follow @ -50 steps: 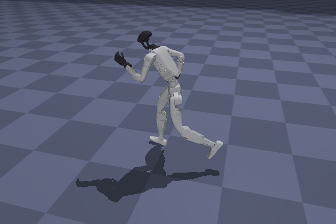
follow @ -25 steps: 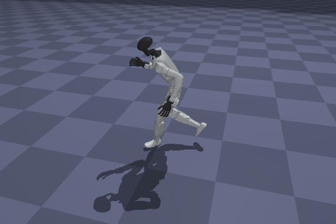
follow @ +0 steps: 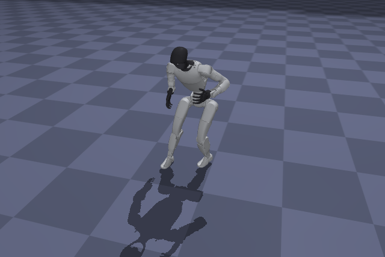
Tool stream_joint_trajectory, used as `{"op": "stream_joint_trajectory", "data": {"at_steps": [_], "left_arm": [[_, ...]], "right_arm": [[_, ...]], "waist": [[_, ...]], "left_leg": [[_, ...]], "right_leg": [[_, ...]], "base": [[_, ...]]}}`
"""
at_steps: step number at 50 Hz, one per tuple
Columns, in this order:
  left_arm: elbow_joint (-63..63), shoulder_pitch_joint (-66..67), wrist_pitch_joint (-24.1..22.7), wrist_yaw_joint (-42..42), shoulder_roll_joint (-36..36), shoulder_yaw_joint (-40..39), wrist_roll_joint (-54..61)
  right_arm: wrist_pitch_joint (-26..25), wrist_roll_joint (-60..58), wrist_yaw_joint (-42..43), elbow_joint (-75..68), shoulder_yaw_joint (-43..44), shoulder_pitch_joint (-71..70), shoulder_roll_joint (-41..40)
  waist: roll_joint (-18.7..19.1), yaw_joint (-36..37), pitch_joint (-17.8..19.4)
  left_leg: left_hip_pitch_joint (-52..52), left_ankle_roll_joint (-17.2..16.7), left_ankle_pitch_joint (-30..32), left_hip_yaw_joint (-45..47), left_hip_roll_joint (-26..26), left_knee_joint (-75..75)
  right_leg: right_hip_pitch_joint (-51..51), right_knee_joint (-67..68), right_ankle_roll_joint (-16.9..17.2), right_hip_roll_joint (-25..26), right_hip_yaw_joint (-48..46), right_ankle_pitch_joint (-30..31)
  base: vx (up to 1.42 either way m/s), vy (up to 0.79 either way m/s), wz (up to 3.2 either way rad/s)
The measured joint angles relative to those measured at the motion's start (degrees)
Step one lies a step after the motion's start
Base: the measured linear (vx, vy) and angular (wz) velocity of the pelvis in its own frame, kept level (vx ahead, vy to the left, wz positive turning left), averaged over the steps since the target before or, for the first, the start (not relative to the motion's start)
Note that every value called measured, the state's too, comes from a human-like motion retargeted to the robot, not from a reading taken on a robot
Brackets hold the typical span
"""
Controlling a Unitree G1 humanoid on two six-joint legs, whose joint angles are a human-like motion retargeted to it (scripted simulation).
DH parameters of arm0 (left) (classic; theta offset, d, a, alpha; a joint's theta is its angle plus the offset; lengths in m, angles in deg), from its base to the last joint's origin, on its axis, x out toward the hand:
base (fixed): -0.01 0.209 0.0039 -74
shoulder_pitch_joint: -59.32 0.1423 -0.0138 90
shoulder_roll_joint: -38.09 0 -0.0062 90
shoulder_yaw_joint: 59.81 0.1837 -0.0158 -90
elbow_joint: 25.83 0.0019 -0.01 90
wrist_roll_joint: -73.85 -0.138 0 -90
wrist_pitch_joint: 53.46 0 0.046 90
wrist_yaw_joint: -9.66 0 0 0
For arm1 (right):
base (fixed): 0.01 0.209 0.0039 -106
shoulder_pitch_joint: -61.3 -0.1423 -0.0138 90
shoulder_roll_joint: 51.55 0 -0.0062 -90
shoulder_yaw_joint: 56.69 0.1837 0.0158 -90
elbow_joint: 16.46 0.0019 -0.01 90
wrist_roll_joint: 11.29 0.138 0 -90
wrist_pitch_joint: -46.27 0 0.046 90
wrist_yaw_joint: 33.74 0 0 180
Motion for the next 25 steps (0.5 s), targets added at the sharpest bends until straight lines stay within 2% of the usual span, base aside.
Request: {"op": "stream_joint_trajectory", "data": {"at_steps": [3, 6, 8, 11, 15, 18, 20, 22, 25], "left_arm": [[11.76, 5.45, 2.25, 2.38, 0.22, -0.60, -8.81], [27.83, 11.21, 5.90, 4.83, 6.68, 1.89, -5.85], [37.84, 14.45, 8.25, 5.64, 8.71, 3.82, -4.57], [44.55, 21.21, 10.35, 3.71, 4.55, 5.51, -9.33], [42.97, 31.13, 11.00, 0.05, -1.72, 5.06, -8.04], [41.65, 37.85, 10.56, -1.43, -2.81, 1.43, -4.38], [41.42, 40.67, 9.79, -1.22, -0.73, -1.16, -0.66], [40.96, 41.79, 8.72, 0.07, 4.13, -3.16, 7.98], [39.84, 39.62, 7.28, 2.03, 11.59, -2.86, 19.16]], "right_arm": [[1.47, 3.06, -0.36, -0.25, -5.38, -4.74, 4.01], [2.58, 0.02, 5.03, -2.68, -9.59, -16.08, 7.01], [3.30, -2.11, 9.43, -1.70, -6.96, -23.46, 6.97], [5.27, -0.49, 11.69, 6.31, 2.25, -31.38, 5.68], [9.98, 3.77, 13.36, 27.30, 13.26, -35.88, 4.59], [11.97, 2.11, 11.28, 44.59, 17.07, -37.10, 4.87], [12.48, 1.21, 8.23, 52.86, 15.27, -40.21, 5.79], [11.71, 1.82, 5.50, 57.91, 8.61, -44.46, 5.90], [10.10, 2.39, 3.49, 60.56, -3.58, -47.66, 4.78]], "waist": [[2.08, 2.52, 0.00], [3.17, 3.63, 0.00], [2.88, 3.91, 0.00], [1.59, 6.09, -0.50], [-1.13, 12.54, -1.98], [-5.99, 17.78, -4.77], [-9.68, 20.09, -5.41], [-12.75, 20.89, -5.62], [-13.54, 21.10, -6.01]], "left_leg": [[-8.27, -0.17, -3.61, 4.73, 3.39, 14.54], [-14.59, 1.05, -4.97, 11.74, 9.60, 24.27], [-17.10, 2.70, -6.61, 17.49, 13.78, 28.06], [-18.82, 5.40, -7.95, 26.37, 19.50, 28.75], [-20.23, 6.63, -6.78, 34.39, 22.62, 21.18], [-19.96, 6.58, -4.25, 39.65, 21.60, 6.94], [-17.69, 6.05, -2.07, 43.16, 20.10, -5.66], [-12.93, 3.99, 0.95, 47.37, 18.51, -19.61], [-5.74, -0.08, 4.72, 53.47, 18.85, -31.27]], "right_leg": [[-2.94, 10.32, -3.29, 0.50, -7.29, -10.70], [-6.26, 24.04, -8.66, -0.16, -13.03, -17.76], [-5.49, 30.09, -10.76, -1.97, -17.47, -21.25], [-1.90, 33.63, -12.57, -4.35, -23.43, -22.93], [5.19, 27.29, -12.30, -4.63, -30.15, -18.05], [9.09, 17.37, -10.83, -4.05, -33.10, -9.16], [10.93, 12.61, -9.32, -3.87, -32.82, -2.49], [13.16, 9.56, -7.67, -3.16, -30.65, 3.51], [16.80, 10.08, -7.16, -0.20, -25.31, 7.28]], "base": [[0.13, -0.35, 1.60], [0.14, -0.27, 1.69], [0.21, -0.20, 2.31], [0.27, -0.13, 2.31], [0.37, 0.00, 1.85], [0.47, 0.13, 1.30], [0.54, 0.22, 1.01], [0.61, 0.26, 0.85], [0.67, 0.25, 1.02]]}}
